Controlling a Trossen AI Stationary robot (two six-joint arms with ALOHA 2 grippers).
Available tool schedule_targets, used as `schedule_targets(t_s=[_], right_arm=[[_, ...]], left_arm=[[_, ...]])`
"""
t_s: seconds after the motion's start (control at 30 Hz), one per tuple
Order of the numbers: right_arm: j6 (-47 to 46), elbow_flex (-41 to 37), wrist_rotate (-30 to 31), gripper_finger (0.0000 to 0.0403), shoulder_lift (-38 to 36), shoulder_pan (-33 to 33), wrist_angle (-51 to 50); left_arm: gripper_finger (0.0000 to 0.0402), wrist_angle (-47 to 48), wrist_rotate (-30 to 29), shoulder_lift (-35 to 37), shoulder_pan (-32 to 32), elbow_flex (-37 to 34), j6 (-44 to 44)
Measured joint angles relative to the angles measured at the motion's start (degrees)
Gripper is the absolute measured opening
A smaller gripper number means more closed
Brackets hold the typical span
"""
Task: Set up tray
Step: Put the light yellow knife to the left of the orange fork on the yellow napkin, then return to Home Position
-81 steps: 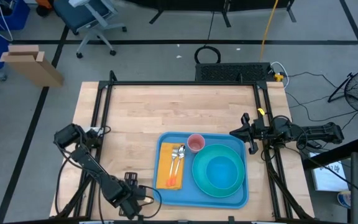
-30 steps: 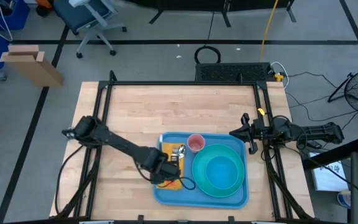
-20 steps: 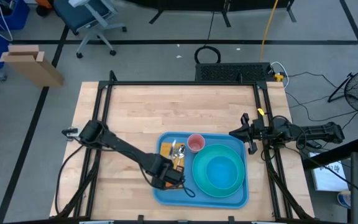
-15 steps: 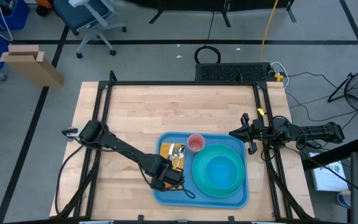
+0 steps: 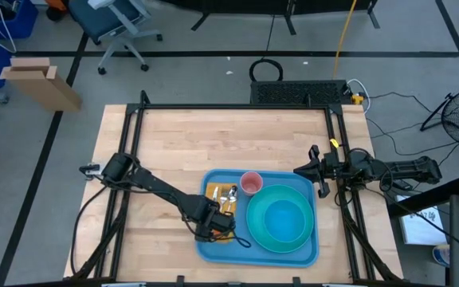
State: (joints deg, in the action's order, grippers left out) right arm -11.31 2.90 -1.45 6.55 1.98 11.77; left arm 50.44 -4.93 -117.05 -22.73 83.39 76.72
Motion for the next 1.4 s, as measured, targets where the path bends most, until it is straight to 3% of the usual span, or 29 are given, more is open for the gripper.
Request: schedule_targets(t_s=[0.27,0.57,0.83,0.97,1.1,1.23,1.33,1.4], right_arm=[[0.0,0.0,-0.07,0.0,0.0,0.01,0.0],[-0.01,0.0,-0.09,0.0,0.01,0.01,0.0],[0.0,0.0,-0.09,0.0,0.02,0.02,0.0],[0.0,0.0,-0.19,0.0,0.04,0.02,0.01],[0.54,0.0,-0.2,0.0,0.17,0.0,-0.39],[3.66,0.0,-0.09,0.0,0.4,0.02,-2.57],[5.48,0.0,0.24,0.0,0.42,0.0,-3.41],[6.99,0.0,0.24,0.0,0.42,0.02,-3.11]], left_arm=[[0.0049,-1.28,0.62,0.15,0.69,-1.32,-2.88],[0.0163,-2.94,0.01,0.11,0.95,-1.41,-9.41],[0.02,-1.83,-8.4,1.39,-1.28,-1.41,-12.05],[0.0186,2.53,-9.57,3.73,-2.91,-1.41,-14.73],[0.0151,7.02,-9.47,6.81,-4.14,-1.41,-24.22],[0.0093,7.33,-0.12,12.55,-3.05,-1.43,-39.0],[0.0037,-0.29,6.87,18.9,-1.63,-3.8,-47.92],[0.001,-7.85,7.85,23.77,-1.04,-7.06,-51.85]])
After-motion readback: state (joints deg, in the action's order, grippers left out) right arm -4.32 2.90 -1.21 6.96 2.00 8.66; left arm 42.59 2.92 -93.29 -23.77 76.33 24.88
